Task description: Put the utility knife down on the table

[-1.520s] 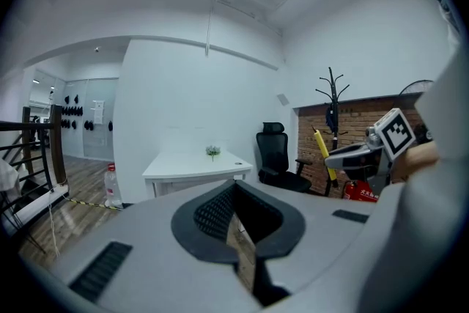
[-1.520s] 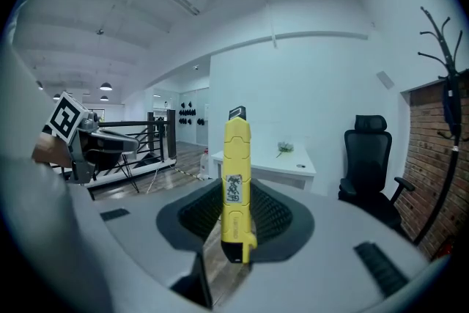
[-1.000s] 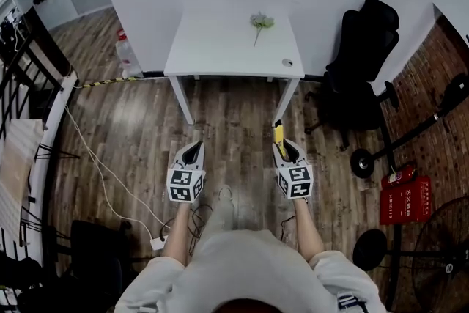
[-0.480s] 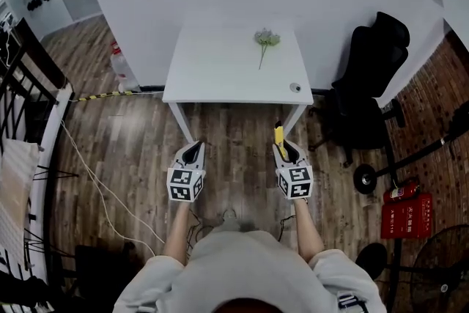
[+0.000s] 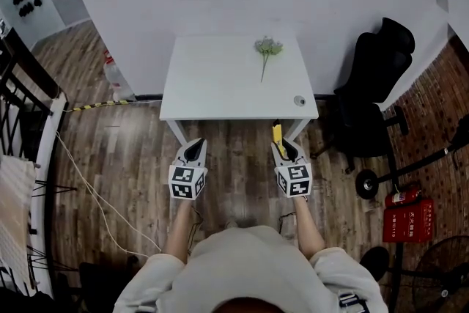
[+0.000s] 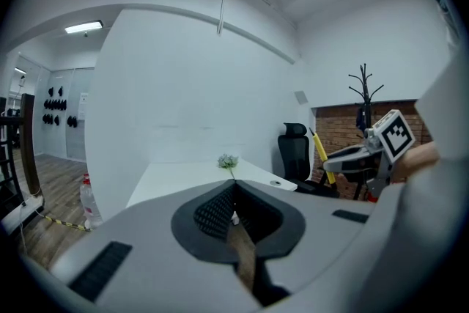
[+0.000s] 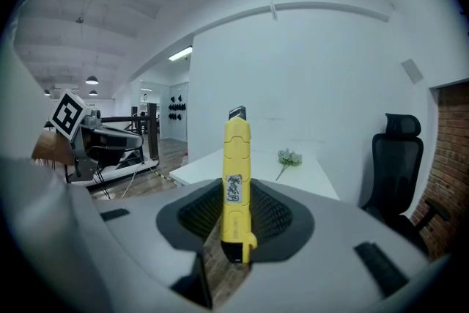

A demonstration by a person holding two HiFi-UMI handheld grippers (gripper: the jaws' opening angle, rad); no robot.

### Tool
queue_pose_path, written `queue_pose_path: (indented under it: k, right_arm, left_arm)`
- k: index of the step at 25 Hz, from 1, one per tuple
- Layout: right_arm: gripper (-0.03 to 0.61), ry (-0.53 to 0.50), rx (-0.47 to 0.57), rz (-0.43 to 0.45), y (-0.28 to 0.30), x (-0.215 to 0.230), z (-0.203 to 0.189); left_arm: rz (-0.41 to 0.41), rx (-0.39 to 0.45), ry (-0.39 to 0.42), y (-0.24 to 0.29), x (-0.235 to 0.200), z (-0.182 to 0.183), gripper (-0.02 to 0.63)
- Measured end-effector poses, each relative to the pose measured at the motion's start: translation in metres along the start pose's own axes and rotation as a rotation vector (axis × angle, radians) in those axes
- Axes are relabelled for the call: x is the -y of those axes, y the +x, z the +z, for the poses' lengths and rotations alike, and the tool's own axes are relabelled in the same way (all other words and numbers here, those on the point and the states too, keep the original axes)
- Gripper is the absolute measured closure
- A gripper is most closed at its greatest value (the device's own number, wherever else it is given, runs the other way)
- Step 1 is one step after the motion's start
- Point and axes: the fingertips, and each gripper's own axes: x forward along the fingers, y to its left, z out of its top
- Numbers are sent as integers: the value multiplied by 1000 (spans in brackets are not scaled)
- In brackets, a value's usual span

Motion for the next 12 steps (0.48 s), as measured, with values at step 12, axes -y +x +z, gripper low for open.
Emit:
queue_pose_path:
  k: [12]
  right_arm:
    - [468, 21, -28, -20, 40, 19, -3]
  left_arm:
    - [-38, -29, -2, 51, -15, 0, 607]
